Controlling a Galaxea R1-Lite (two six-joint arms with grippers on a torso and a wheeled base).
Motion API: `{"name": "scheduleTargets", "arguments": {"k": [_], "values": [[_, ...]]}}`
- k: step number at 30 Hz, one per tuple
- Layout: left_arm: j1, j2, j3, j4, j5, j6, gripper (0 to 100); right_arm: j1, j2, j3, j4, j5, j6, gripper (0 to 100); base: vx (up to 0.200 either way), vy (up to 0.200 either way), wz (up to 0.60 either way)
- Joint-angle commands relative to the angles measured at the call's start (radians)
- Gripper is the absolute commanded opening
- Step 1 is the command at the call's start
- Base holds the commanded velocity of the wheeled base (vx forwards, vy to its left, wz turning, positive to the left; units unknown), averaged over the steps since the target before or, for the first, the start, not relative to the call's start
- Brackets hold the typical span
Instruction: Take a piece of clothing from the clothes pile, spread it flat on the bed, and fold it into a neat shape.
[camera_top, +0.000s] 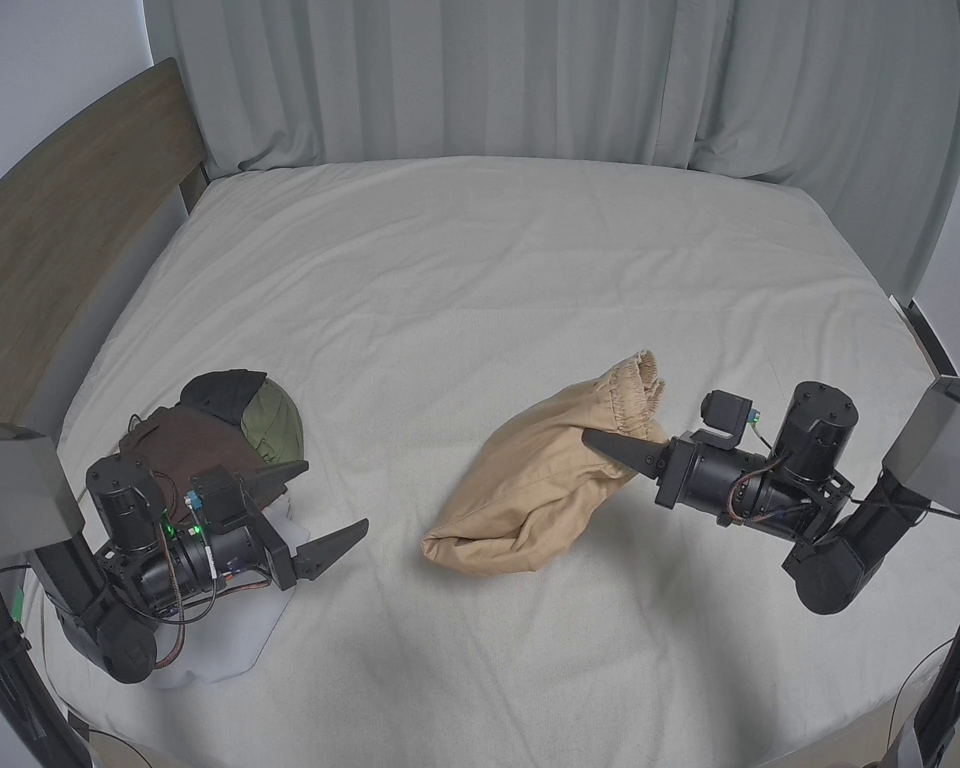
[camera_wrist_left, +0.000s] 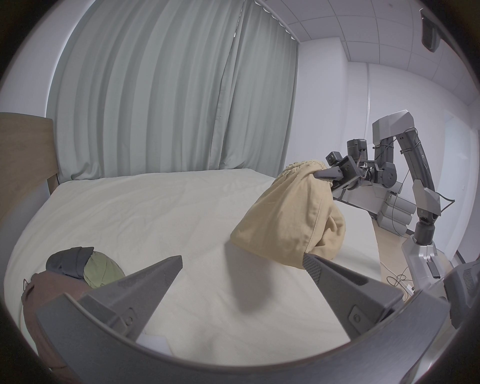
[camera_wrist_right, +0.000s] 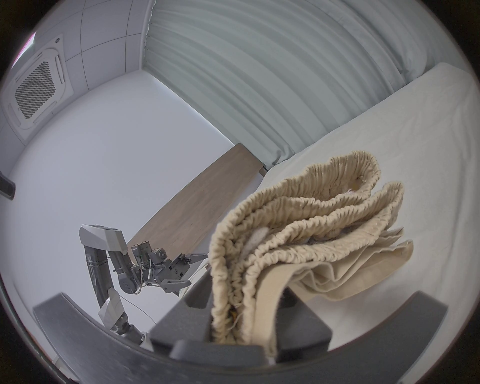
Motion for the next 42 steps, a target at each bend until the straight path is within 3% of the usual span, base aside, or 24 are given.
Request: {"name": "scheduleTargets", "arguments": {"k": [1,11,16,42], "values": [[-0.001,0.003,0.001,0.0,0.0,0.0,100,-0.008,0.015,-0.053,0.028,0.004,0.001,0,0.0,0.0,0.0],[0.001,0.005,0.002,0.0,0.003,0.003,100,-0.043,0.041,-0.236,0.159,0.027,0.006,0,0.0,0.0,0.0],[0.004,0.008,0.002,0.0,0.005,0.002,100,-0.049,0.064,-0.334,0.197,0.029,0.05,0,0.0,0.0,0.0],[0.004,0.011,0.002,0.0,0.001,0.002,100,-0.069,0.322,-0.885,0.498,0.03,0.078,0,0.0,0.0,0.0]]}}
